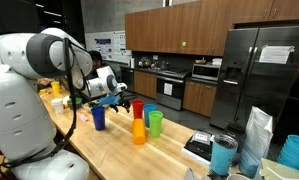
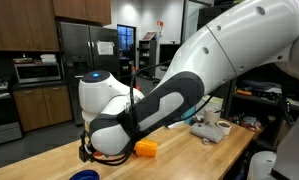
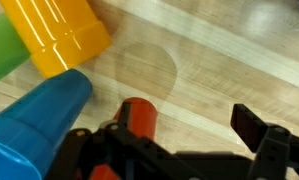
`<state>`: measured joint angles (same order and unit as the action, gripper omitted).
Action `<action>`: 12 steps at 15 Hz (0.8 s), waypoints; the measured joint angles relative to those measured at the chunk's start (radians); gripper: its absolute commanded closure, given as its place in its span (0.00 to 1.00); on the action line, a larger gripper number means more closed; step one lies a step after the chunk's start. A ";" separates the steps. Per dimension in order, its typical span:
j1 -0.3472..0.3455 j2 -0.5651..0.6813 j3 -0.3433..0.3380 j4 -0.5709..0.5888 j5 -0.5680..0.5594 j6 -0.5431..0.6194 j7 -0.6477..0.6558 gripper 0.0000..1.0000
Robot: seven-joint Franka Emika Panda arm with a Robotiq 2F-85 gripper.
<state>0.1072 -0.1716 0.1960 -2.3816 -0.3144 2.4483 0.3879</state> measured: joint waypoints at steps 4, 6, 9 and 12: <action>0.009 -0.026 0.000 0.000 0.055 -0.002 -0.051 0.00; 0.011 -0.032 0.000 0.000 0.081 -0.002 -0.068 0.00; 0.018 -0.033 -0.002 0.000 0.182 -0.018 -0.109 0.00; 0.025 -0.033 -0.005 0.000 0.279 -0.029 -0.146 0.00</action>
<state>0.1321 -0.2042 0.1910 -2.3821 -0.0354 2.4195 0.2416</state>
